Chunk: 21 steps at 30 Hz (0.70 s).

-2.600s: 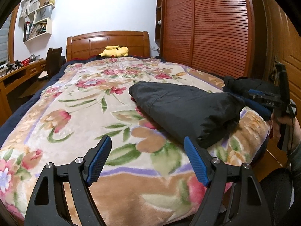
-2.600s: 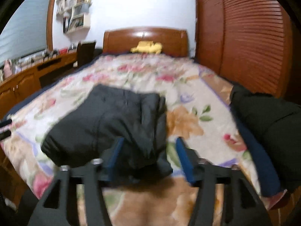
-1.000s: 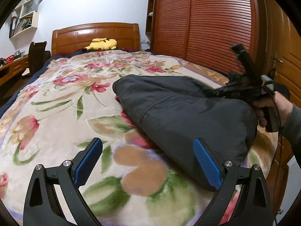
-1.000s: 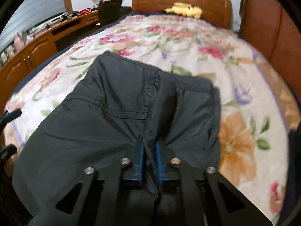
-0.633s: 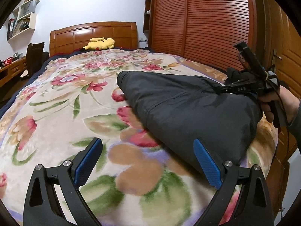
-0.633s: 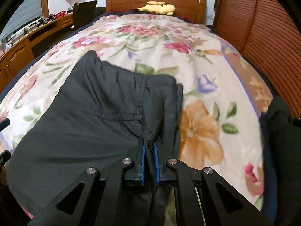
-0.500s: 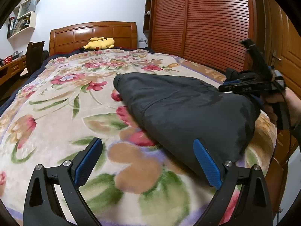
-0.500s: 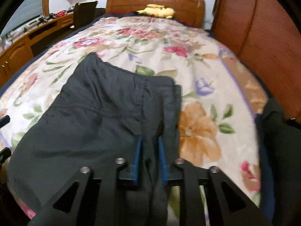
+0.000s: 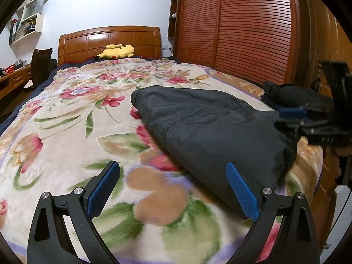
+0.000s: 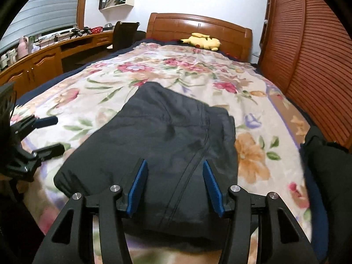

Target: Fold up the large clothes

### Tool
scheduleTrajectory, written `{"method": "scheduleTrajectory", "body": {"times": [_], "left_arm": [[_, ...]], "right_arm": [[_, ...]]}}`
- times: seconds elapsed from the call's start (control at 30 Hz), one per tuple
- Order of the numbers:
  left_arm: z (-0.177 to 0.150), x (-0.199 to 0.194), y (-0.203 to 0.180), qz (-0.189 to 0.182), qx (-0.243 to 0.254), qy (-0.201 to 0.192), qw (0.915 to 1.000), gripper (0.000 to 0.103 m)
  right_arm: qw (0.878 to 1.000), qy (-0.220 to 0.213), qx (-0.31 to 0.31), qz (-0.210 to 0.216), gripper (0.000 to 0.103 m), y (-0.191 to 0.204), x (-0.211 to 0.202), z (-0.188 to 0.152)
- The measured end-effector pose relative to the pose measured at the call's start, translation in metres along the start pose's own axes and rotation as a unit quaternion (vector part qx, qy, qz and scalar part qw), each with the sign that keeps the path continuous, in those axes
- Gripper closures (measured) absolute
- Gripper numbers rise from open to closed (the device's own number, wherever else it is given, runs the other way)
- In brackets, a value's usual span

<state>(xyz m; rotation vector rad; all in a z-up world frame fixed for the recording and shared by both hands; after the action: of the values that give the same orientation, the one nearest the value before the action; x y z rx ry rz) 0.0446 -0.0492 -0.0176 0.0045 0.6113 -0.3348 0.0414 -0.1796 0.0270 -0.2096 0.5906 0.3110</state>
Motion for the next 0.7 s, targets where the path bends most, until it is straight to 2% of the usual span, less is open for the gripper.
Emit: {"method": "scheduleTrajectory", "body": {"times": [0.13, 0.33, 0.5, 0.7], "left_arm": [[-0.001, 0.002, 0.000, 0.004, 0.001, 0.003, 1.0000, 0.006], [-0.003, 0.005, 0.002, 0.007, 0.001, 0.007, 0.9999, 0.006], [-0.005, 0.006, 0.002, 0.011, 0.005, 0.008, 0.9999, 0.006], [-0.008, 0.004, 0.002, 0.015, 0.006, 0.007, 0.9998, 0.006]], "right_arm": [[1.000, 0.027, 0.006, 0.009, 0.049, -0.005, 0.027, -0.018], [1.000, 0.019, 0.013, 0.005, 0.049, -0.006, 0.036, -0.026], [1.000, 0.002, 0.017, -0.017, 0.048, -0.001, 0.005, -0.030], [0.999, -0.012, 0.031, -0.030, 0.048, -0.004, -0.034, -0.064]]}}
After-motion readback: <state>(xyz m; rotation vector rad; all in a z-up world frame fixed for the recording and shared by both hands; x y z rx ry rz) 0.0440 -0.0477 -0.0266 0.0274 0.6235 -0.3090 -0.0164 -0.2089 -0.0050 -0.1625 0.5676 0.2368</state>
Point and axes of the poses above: each gripper's, at about its wrist camera, not at the fingertips, and x roughly the way its jaws point, y to its left, z to its top, the point moved 3 cm from there along x, roughly the way its jaws point, and after that the axes turned 3 degrees about y, right-handed, at the moved point
